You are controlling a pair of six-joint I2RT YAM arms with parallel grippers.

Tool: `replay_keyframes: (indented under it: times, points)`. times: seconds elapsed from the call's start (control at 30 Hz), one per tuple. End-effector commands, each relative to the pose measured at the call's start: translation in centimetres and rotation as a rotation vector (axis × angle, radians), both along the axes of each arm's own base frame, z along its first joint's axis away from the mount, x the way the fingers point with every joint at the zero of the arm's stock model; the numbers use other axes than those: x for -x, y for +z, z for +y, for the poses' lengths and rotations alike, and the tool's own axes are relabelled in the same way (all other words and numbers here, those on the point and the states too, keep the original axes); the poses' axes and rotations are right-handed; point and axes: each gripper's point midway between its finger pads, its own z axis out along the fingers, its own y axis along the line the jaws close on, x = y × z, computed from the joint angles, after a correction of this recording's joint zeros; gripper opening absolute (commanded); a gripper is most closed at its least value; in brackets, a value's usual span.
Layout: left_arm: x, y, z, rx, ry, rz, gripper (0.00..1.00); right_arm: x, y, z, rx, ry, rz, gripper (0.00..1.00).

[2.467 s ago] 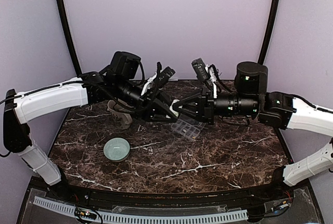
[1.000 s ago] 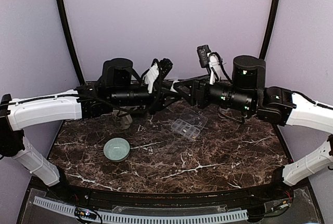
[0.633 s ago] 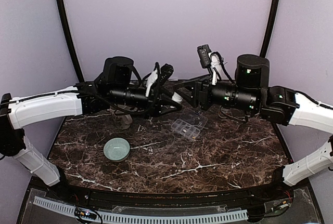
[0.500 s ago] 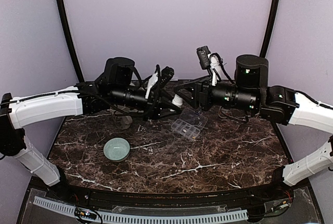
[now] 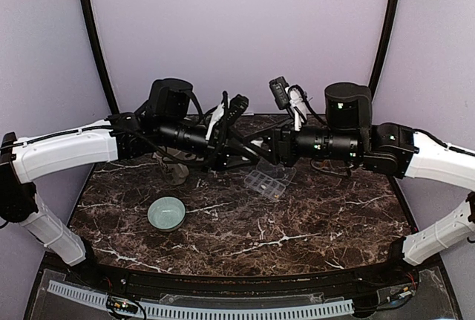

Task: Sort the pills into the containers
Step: Pass from the left arm to the right

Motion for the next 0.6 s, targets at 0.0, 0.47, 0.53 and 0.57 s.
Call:
replay_keyframes:
  times: [0.0,0.47,0.53,0.57]
  points:
    - [0.22,1.49,0.08,0.024,-0.026,-0.022,0.0,0.08,1.37,0.26,-0.037,0.019,0.001,0.4]
    - [-0.33,1.66,0.26,0.043,0.02,-0.023,0.12,0.0,0.95,0.38,-0.057,0.035,0.029,0.0]
    - [-0.43,1.6,0.23,0.043,0.025,-0.02,0.16,-0.01,0.89,0.5,-0.061,0.039,0.031,0.0]
    - [-0.42,1.5,0.22,0.041,0.026,-0.017,0.19,-0.09,0.87,0.52,-0.064,0.037,0.03,0.0]
